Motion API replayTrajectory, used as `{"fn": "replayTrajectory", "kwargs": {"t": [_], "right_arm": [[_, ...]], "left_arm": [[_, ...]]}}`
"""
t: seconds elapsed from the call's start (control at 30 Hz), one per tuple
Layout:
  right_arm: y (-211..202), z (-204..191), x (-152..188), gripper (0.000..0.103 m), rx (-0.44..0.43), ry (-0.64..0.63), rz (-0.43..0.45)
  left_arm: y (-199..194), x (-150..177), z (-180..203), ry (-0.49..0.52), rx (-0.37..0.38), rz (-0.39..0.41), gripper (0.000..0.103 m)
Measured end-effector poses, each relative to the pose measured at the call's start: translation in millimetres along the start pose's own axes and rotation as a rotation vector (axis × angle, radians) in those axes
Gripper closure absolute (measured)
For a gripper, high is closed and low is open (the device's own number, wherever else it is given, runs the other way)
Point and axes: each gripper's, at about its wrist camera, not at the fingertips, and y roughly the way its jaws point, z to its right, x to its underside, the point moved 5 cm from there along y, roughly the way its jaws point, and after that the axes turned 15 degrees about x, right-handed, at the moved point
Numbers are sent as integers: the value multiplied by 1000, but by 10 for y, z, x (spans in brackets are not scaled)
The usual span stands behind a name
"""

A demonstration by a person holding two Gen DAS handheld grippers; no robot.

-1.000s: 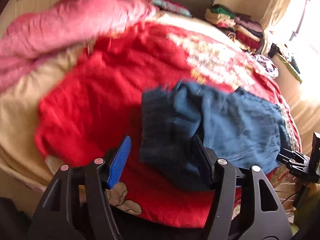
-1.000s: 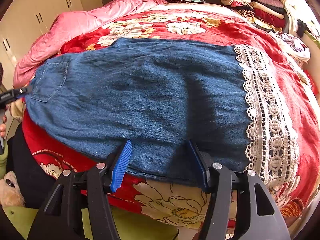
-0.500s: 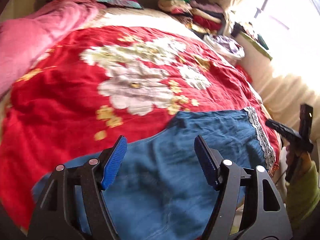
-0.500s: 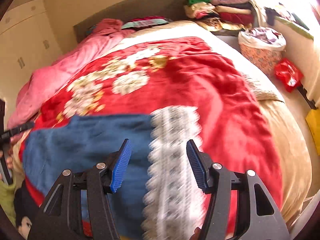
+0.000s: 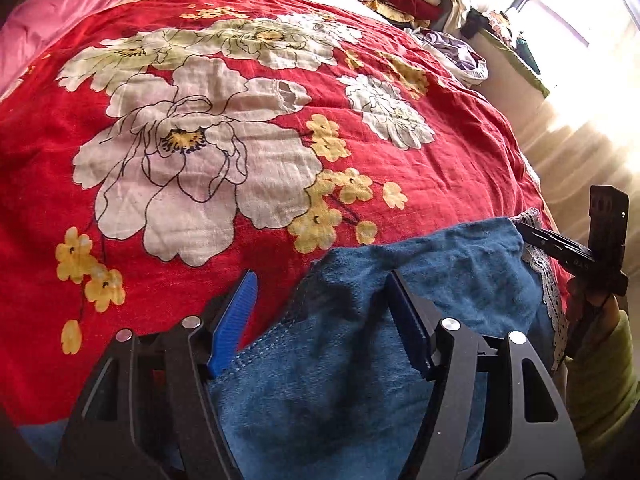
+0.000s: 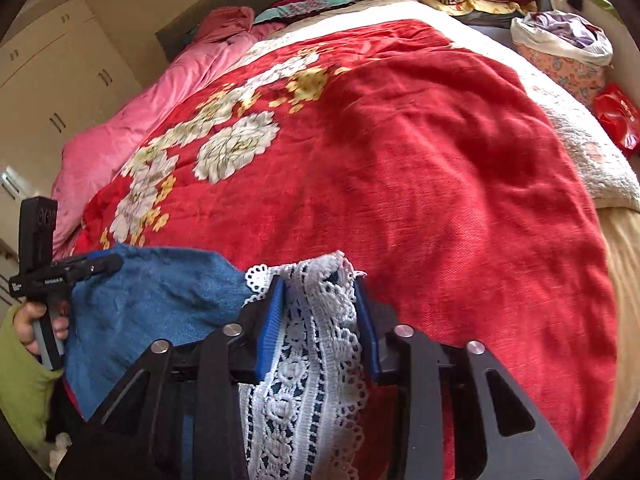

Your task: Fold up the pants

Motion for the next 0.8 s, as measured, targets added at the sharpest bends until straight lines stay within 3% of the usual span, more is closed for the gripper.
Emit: {"fn": "replayTrajectory", "kwargs": {"t": [0.03,0.1,0.13,0.27,0.33,0.53,0.67,0.77,0.8], "right_arm": [[-35,-33,17,80,3,-18,16],[-102,-60,4,84,22,-42,48],[-182,-72,-24,85,41,-52,83],[-396,-51,-276,86,95,-81,181],[-359,-69,-371,86,130,-112,187],[137,-78,-288,86,203,-195,70],[205,-87,-237,84,227,-203,80],[146,-48,-255,76,242,-179,75],[70,-19,-265,67,254,-158,77]], "left_arm": [[14,17,35,-3,19,-2,76],[16,41,99,-2,25,0,91],[3,37,121,6,18,9,94],[-101,-86,175,27,-7,73,96],[-73,-126,178,37,-33,78,96],[98,-64,70,52,-93,63,94],[149,-25,51,88,-122,57,92],[122,-9,71,108,-113,54,90],[88,-2,79,111,-111,58,85]]}}
